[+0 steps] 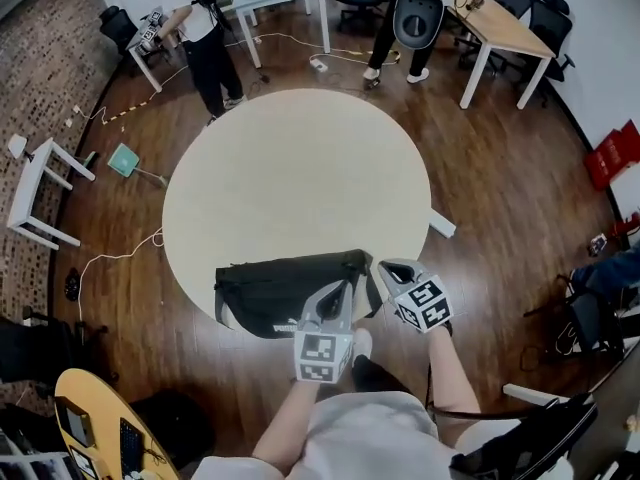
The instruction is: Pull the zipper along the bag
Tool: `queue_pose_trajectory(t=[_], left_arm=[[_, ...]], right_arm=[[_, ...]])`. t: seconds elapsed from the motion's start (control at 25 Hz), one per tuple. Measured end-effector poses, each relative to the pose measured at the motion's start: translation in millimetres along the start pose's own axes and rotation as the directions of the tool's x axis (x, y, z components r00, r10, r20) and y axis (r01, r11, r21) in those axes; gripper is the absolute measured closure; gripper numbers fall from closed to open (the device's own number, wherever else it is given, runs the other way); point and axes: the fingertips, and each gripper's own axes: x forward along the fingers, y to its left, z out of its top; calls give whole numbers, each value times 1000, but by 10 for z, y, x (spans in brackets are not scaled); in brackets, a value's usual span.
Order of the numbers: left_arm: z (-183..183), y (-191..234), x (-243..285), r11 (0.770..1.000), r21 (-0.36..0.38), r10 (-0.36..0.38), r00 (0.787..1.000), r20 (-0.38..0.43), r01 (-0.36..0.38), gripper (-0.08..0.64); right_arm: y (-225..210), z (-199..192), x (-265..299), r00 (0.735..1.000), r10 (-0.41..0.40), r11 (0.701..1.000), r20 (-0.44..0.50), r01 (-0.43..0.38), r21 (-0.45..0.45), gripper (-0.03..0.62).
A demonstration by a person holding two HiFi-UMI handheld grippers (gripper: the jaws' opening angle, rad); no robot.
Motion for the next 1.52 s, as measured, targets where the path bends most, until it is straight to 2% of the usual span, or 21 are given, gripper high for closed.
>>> queue_pose_trajectory(t=[0.12,0.24,0.32,0.4,0.48,0.56,0.72,0.8,0.84,0.88,1.0,1.2,1.28,1.36,1.44,1.52], left_arm=[[-340,73,279,992,-126,3,993,-120,-18,544],[-682,162,446,987,-149,30,974,-223,-64,544],[-850,197,536,982,-170,33,964,-263,-80,544],[-965,192,651,976,-206,12,958,-287,-74,543],[-1059,165,752,965,-254,-23,953,-303,-58,543],[-1141,165,845,957,-282,-30,946,-323,-66,543],[-1362,218,1082,939,-301,39,919,-393,-168,543],[-1464,272,1203,925,-307,82,906,-415,-224,541],[-1516,289,1257,918,-312,94,900,-426,-244,501],[-1569,300,1306,911,-320,102,892,-441,-262,449],[-1708,359,1402,883,-334,140,864,-484,-330,379],[-1830,556,1423,838,-329,236,832,-502,-436,388],[-1924,684,1415,803,-334,280,808,-519,-493,407],[-2000,784,1416,772,-358,292,793,-535,-526,416],[-2040,803,1437,769,-356,290,786,-546,-531,407],[-2058,779,1458,787,-324,299,784,-544,-525,409]], right_arm=[[-224,-321,464,984,59,997,-167,-65,-34,603],[-252,-536,859,942,168,981,-292,-190,-48,603],[-185,-638,1081,894,257,953,-366,-298,-58,603],[-179,-713,1293,849,310,926,-428,-372,-68,603],[-208,-813,1486,800,334,905,-498,-420,-67,603],[-247,-946,1632,741,337,887,-581,-456,-67,603],[-282,-1087,1715,611,365,847,-702,-531,-22,603],[-279,-1082,1736,570,365,833,-736,-553,-14,603],[-274,-1080,1747,557,362,830,-747,-557,-13,603],[-273,-1080,1753,549,360,829,-754,-559,-10,603],[-283,-1077,1741,545,370,836,-752,-549,14,603],[-221,-1051,1745,557,384,842,-737,-538,32,603],[-198,-1057,1747,557,380,842,-738,-539,27,603],[-183,-1070,1744,557,378,840,-739,-542,21,603],[-180,-1077,1746,558,382,840,-737,-542,25,603],[-182,-1078,1748,554,390,842,-736,-538,41,603]])
